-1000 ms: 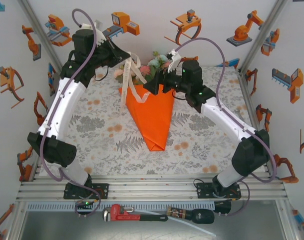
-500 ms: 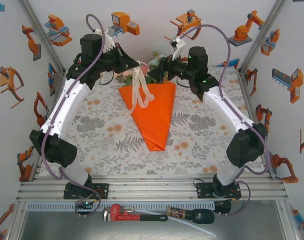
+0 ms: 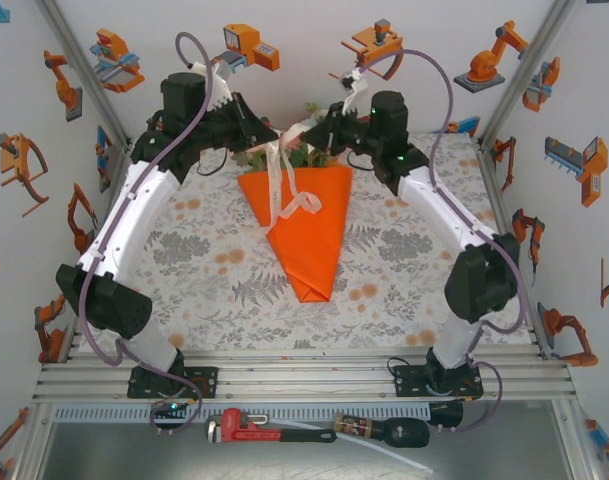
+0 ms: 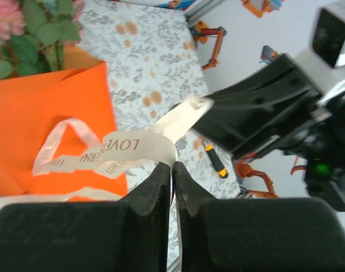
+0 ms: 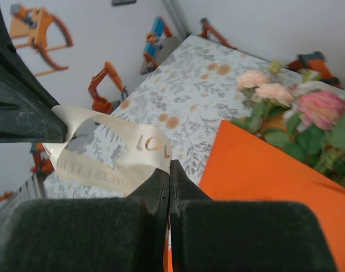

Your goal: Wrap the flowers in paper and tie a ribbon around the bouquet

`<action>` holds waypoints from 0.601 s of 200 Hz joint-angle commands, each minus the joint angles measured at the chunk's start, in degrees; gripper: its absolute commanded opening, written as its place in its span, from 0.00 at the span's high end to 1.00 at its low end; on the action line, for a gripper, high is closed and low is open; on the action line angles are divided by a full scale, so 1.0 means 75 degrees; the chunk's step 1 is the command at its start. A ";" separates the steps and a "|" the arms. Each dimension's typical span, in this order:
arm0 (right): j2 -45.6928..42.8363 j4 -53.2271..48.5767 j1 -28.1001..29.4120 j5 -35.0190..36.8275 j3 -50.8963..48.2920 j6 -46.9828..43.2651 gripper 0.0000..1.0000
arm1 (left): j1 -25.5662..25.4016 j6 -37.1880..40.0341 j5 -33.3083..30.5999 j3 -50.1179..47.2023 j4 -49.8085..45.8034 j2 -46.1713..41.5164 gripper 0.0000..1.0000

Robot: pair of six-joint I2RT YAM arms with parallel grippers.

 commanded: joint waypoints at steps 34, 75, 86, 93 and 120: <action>-0.3759 -0.0448 -0.1761 0.3129 -0.2341 0.0937 1.00 | 0.2154 0.0423 -0.0663 -0.1775 -0.1159 -0.2176 0.86; -0.6224 -0.2558 -0.3424 0.6824 -0.2858 0.0988 1.00 | 0.3987 0.0135 -0.1982 -0.2917 -0.2221 -0.3710 0.87; -0.6774 -0.2709 -0.4005 0.7332 -0.2924 0.0948 1.00 | 0.4403 0.0030 -0.1897 -0.3261 -0.2022 -0.4260 0.89; -0.7056 -0.2711 -0.4235 0.7589 -0.2931 0.0813 1.00 | 0.4515 0.0046 -0.1556 -0.3502 -0.1627 -0.4583 0.90; -0.7532 -0.2775 -0.4371 0.9214 -0.2713 0.0219 1.00 | 0.4343 0.0060 0.2069 -0.4578 0.1209 -0.5419 0.89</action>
